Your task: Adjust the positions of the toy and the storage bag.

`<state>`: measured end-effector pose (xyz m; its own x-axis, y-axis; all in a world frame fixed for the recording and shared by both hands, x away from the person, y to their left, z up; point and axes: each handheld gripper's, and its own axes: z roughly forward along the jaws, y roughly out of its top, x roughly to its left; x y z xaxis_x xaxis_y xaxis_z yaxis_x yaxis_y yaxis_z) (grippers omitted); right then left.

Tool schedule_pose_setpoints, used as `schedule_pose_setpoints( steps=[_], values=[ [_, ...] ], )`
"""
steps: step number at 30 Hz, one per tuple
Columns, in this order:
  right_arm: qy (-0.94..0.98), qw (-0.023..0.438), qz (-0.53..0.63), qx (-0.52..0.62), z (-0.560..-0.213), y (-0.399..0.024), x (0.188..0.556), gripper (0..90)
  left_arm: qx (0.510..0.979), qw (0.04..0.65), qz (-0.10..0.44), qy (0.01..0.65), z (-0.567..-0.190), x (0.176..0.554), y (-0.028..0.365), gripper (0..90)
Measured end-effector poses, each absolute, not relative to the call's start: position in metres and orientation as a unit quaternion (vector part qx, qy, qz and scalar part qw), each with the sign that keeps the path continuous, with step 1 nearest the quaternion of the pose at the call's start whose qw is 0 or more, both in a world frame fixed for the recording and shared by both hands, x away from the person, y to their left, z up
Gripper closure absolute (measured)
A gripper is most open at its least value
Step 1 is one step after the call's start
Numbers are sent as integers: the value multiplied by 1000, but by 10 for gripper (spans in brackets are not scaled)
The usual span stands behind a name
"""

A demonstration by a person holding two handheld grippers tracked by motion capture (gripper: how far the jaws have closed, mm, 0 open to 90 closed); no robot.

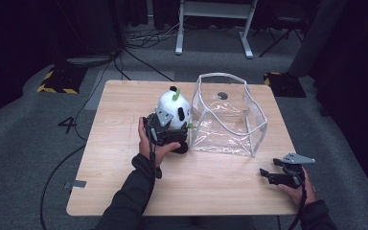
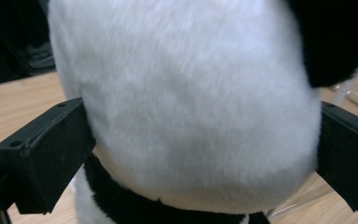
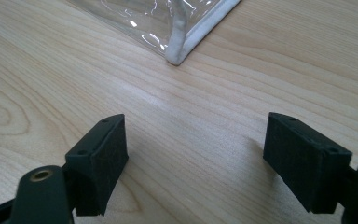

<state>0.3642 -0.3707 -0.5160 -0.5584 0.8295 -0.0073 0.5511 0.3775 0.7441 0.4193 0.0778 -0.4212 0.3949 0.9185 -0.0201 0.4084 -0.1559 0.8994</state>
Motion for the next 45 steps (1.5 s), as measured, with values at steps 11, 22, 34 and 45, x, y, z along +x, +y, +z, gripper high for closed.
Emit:
schedule_pose_setpoints(
  steps=[11, 22, 34, 45],
  values=[
    [806, 196, 358, 428, -516, -371, 364, 216, 741, 420, 256, 458, -428, 434, 90, 162],
    [806, 196, 358, 429, -516, -371, 364, 217, 751, 449, 223, 429, -426, 433, 130, 396],
    [806, 195, 358, 428, -516, -371, 364, 217, 746, 464, 218, 425, -424, 412, 157, 436],
    [806, 196, 358, 429, -516, -371, 364, 217, 761, 461, 214, 405, -423, 393, 173, 438]
  ],
)
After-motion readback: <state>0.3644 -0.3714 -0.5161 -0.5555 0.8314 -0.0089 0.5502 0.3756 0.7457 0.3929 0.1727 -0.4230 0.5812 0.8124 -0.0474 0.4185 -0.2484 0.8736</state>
